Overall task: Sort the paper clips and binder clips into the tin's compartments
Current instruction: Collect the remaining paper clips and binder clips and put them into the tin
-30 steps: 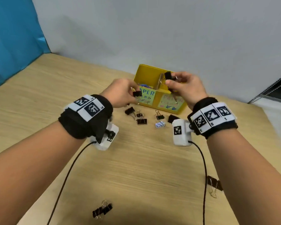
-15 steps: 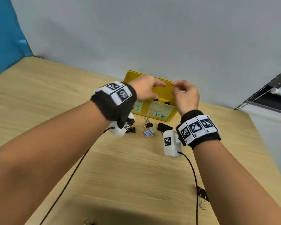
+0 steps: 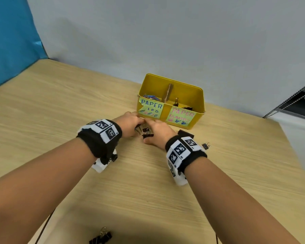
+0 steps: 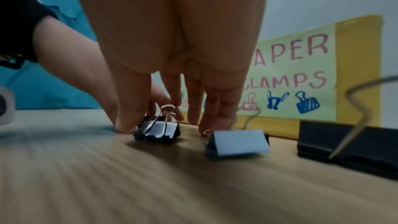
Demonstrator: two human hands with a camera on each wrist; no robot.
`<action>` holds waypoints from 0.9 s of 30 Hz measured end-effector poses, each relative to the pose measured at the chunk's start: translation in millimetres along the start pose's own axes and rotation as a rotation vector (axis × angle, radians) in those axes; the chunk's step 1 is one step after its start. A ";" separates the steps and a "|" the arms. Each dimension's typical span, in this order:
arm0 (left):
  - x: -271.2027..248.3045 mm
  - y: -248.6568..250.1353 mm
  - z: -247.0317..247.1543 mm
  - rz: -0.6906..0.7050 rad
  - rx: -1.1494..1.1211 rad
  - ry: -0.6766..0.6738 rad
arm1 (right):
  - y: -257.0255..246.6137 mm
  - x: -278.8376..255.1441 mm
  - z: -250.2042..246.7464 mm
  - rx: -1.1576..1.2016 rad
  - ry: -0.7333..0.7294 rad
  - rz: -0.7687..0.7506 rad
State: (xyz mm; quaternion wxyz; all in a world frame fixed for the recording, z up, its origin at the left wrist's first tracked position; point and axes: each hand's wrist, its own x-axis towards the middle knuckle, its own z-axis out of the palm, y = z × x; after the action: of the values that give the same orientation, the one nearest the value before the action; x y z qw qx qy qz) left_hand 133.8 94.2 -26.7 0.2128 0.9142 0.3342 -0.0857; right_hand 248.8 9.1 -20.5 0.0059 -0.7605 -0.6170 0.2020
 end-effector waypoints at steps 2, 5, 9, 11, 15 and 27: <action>0.5 3.5 3.7 0.020 -0.007 0.008 | 1.6 2.6 4.3 0.024 0.047 0.026; 2.3 8.5 6.9 0.036 -0.030 0.027 | 6.8 -0.8 5.5 0.136 0.112 0.074; 4.0 14.6 5.7 0.036 0.011 0.037 | 13.9 -11.7 5.8 0.198 0.108 0.096; 1.9 17.6 4.8 0.037 0.060 0.027 | 17.9 -17.1 5.7 0.192 0.078 0.122; -3.0 23.9 6.5 0.079 0.039 0.044 | 24.8 -25.8 3.7 0.290 0.059 0.177; 7.0 49.0 5.0 0.149 0.257 -0.085 | 50.3 -37.7 -29.2 0.259 0.207 0.243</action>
State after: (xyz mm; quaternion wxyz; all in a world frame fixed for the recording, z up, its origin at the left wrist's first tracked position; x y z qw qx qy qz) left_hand 170.7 62.4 -17.1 0.1136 0.9517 0.2422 -0.1506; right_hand 299.2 -31.3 4.6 0.1427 -0.8391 -0.4855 0.1997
